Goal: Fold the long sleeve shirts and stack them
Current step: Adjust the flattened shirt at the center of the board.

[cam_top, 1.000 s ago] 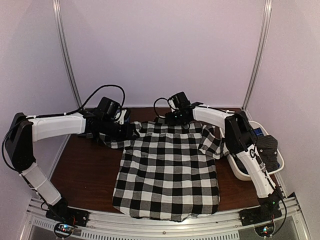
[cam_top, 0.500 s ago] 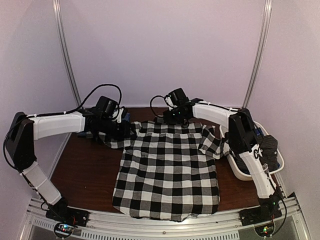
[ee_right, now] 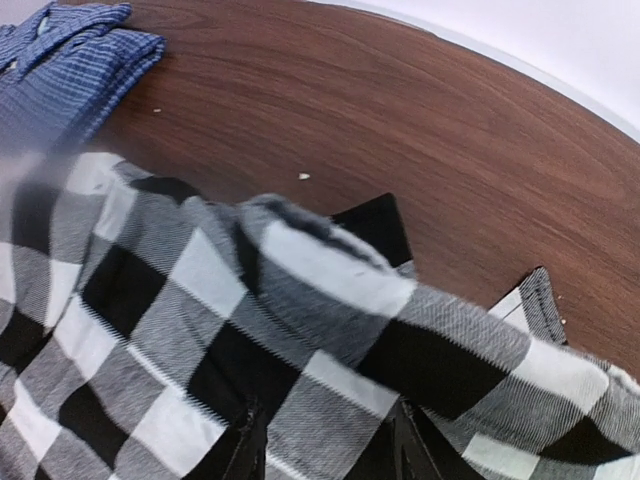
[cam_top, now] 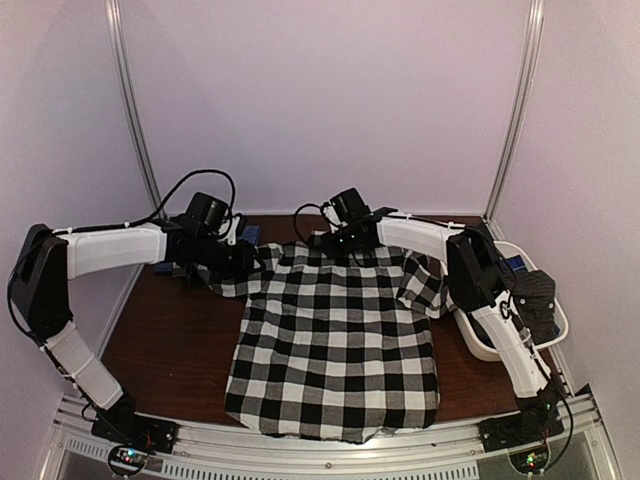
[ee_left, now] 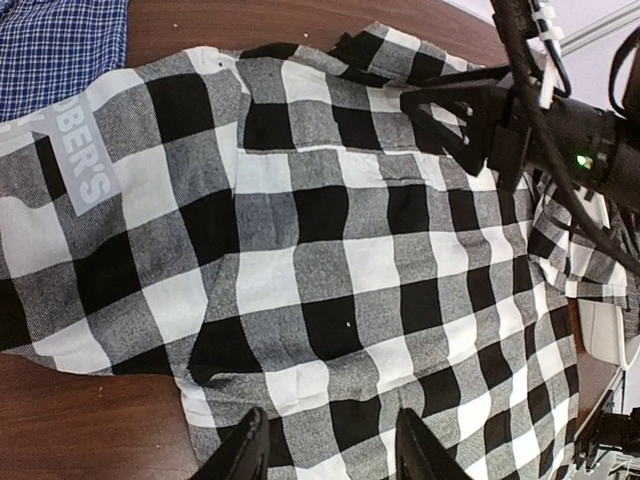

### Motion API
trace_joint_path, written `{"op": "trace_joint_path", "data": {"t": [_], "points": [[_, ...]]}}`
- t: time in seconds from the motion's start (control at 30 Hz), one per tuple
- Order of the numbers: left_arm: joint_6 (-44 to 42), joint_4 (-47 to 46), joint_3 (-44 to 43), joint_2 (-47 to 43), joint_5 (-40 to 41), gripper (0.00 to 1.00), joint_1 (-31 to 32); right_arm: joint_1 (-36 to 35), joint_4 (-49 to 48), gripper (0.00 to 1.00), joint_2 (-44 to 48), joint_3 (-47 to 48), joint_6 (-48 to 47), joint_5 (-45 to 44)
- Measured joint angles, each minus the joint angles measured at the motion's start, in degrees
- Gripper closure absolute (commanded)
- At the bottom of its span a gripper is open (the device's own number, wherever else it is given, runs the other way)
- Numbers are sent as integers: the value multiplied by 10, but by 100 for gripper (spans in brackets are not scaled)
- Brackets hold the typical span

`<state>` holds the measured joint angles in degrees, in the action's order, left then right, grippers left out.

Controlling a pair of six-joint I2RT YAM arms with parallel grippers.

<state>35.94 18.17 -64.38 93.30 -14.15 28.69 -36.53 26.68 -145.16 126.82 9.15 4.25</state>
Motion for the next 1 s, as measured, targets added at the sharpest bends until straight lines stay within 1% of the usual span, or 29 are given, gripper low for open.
{"op": "trace_joint_path", "data": {"t": [0.07,0.2,0.33,0.43,0.57,0.63,0.77,0.87,1.0], "points": [[0,3,2,-1,1,56,0,15,-5,54,-25,17,0,1],[0,19,3,-8,3,56,0,41,-24,48,-54,27,-5,4],[0,30,4,-20,5,56,-3,58,-43,41,-68,53,-13,3],[0,30,4,-26,7,56,-4,68,-56,33,-79,74,-14,7],[0,33,5,-28,14,56,-10,72,-75,29,-90,91,-12,24],[0,33,11,-33,18,57,-20,72,-80,28,-92,91,-11,37],[2,33,30,-55,28,57,-61,69,-80,25,-93,91,-10,55],[8,32,48,-82,40,57,-105,66,-78,22,-92,92,-10,60],[17,26,75,-115,57,57,-166,58,-59,20,-84,92,-14,59]]}}
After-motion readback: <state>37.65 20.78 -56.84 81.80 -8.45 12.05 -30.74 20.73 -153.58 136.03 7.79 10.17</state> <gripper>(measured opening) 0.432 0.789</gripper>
